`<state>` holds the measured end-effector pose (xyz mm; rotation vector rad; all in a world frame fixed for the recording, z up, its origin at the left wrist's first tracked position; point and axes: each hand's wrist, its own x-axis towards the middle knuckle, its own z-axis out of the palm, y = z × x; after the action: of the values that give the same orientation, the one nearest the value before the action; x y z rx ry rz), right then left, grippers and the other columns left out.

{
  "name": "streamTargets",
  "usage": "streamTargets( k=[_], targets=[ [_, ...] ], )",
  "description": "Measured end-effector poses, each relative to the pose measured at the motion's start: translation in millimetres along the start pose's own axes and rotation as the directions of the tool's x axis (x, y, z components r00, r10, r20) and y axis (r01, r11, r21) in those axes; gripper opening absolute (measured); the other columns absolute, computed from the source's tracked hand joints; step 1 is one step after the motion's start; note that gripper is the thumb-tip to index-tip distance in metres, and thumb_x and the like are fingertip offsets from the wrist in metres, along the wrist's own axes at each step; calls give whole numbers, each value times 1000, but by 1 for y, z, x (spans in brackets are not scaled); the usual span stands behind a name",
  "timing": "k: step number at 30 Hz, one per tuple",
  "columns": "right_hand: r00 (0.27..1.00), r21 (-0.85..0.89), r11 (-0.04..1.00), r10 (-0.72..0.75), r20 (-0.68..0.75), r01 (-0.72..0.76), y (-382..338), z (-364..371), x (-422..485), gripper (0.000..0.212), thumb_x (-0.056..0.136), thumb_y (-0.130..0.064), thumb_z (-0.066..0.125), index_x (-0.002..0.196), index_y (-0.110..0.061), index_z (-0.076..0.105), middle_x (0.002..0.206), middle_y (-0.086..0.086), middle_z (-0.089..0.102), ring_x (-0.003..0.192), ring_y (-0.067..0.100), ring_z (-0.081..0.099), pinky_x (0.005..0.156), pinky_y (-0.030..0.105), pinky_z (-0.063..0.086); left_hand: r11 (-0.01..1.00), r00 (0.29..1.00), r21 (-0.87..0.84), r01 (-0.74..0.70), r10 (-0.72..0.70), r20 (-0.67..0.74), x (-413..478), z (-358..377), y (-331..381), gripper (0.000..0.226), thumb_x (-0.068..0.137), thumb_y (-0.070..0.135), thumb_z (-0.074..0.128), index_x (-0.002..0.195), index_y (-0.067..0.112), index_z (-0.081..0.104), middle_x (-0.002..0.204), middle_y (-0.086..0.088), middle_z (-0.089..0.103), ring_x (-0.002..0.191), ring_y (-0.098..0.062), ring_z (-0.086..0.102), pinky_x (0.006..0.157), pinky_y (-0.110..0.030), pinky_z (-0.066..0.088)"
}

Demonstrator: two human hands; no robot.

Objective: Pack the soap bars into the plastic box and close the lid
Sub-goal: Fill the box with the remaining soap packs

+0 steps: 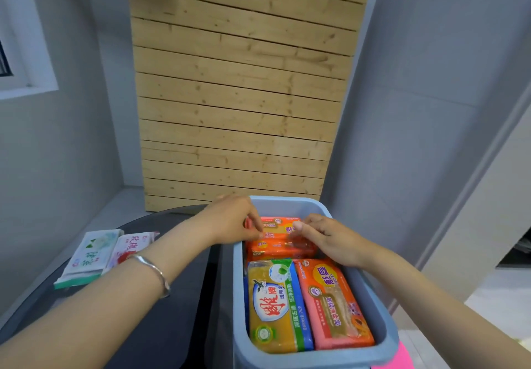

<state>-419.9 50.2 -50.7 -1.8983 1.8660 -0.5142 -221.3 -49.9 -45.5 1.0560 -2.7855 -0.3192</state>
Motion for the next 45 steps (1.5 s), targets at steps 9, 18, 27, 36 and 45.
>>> streamTargets(
  k=[9,18,27,36,45],
  targets=[
    [991,373,923,-57,-118,97,-101,19,18,35,97,-36,42,104,-15,70,101,-10,65,95,2,56,90,27,46,916,963,-367,160,-227,-148,-99,-7,-84,31,87,41,57,115,30,61,119,14,53,109,-5,50,83,-17,45],
    [938,362,875,240,252,-321,-195,134,104,51,91,-39,53,133,-10,48,138,8,50,124,27,50,103,39,39,628,752,-613,480,-654,-82,-156,25,-186,59,87,36,59,135,6,43,136,-14,51,121,-30,52,103,-33,39],
    [844,392,748,484,230,-536,-176,234,147,64,93,-49,40,140,-6,41,148,11,40,131,28,43,111,38,32,612,680,-548,570,-726,-105,-145,94,-245,38,92,39,44,121,17,57,123,-7,63,111,-30,57,97,-36,43],
    [903,591,705,418,99,-391,-173,269,156,41,86,-46,52,120,-23,52,122,5,60,105,25,63,84,41,57,517,570,-685,513,-802,-178,-140,106,-238,34,92,27,51,118,6,50,121,-13,60,109,-30,56,84,-36,47],
    [913,725,613,404,56,-315,-197,213,111,38,91,-20,58,126,-12,44,122,10,61,97,24,66,63,29,55,396,577,-885,247,-794,-194,-151,57,-193,21,95,23,47,106,14,31,108,-13,61,84,-23,60,68,-35,52]
  ],
)
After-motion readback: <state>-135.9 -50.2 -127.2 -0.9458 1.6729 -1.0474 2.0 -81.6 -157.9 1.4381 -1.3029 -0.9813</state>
